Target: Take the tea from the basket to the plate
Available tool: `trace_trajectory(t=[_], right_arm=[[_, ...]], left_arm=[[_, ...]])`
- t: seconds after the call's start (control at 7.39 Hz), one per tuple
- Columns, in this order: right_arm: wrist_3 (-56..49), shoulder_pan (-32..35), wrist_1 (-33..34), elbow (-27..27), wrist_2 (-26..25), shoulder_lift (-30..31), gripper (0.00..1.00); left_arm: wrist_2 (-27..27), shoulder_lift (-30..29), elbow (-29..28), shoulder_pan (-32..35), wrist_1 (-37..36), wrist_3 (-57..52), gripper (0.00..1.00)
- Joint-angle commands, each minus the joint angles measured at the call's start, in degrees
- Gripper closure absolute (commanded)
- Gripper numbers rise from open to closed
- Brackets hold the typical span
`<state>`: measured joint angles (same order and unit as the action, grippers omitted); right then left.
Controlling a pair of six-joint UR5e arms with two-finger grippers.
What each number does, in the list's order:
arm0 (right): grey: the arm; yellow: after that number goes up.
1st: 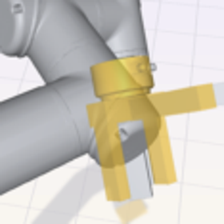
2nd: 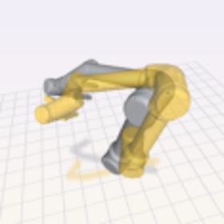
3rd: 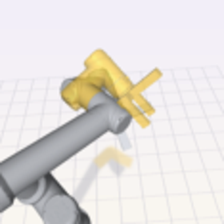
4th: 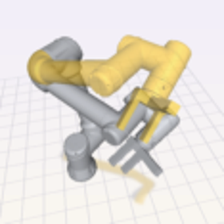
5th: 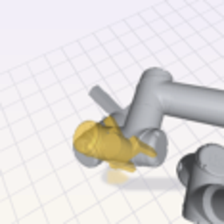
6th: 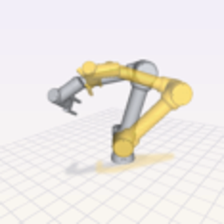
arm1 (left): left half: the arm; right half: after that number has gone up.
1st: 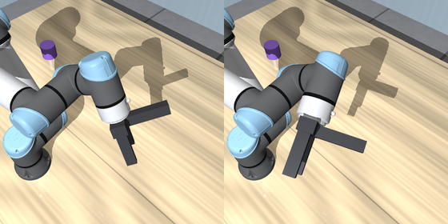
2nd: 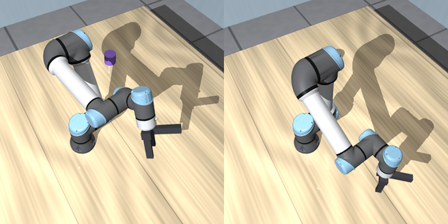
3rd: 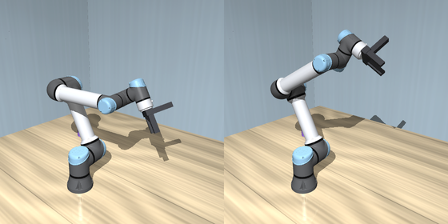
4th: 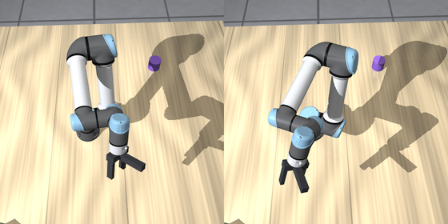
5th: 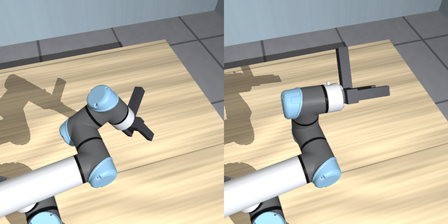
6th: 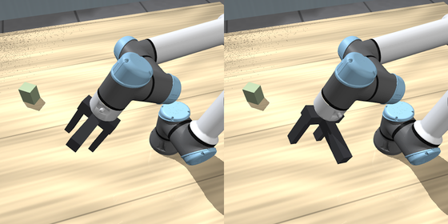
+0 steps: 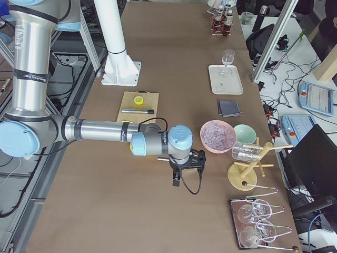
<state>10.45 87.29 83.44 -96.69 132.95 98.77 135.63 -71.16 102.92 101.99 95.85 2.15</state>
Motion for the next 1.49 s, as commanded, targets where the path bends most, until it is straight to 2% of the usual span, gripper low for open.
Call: trace_trajectory(t=[0.0, 1.35], right_arm=[[0.2, 0.0, 0.7, -0.3, 0.6, -0.2, 0.00], [2.0, -0.4, 0.4, -1.2, 1.3, -0.2, 0.00]], left_arm=[[0.0, -0.9, 0.1, -0.3, 0.9, 0.0, 0.03], [-0.5, -2.9, -1.8, -6.6, 2.3, -0.2, 0.03]])
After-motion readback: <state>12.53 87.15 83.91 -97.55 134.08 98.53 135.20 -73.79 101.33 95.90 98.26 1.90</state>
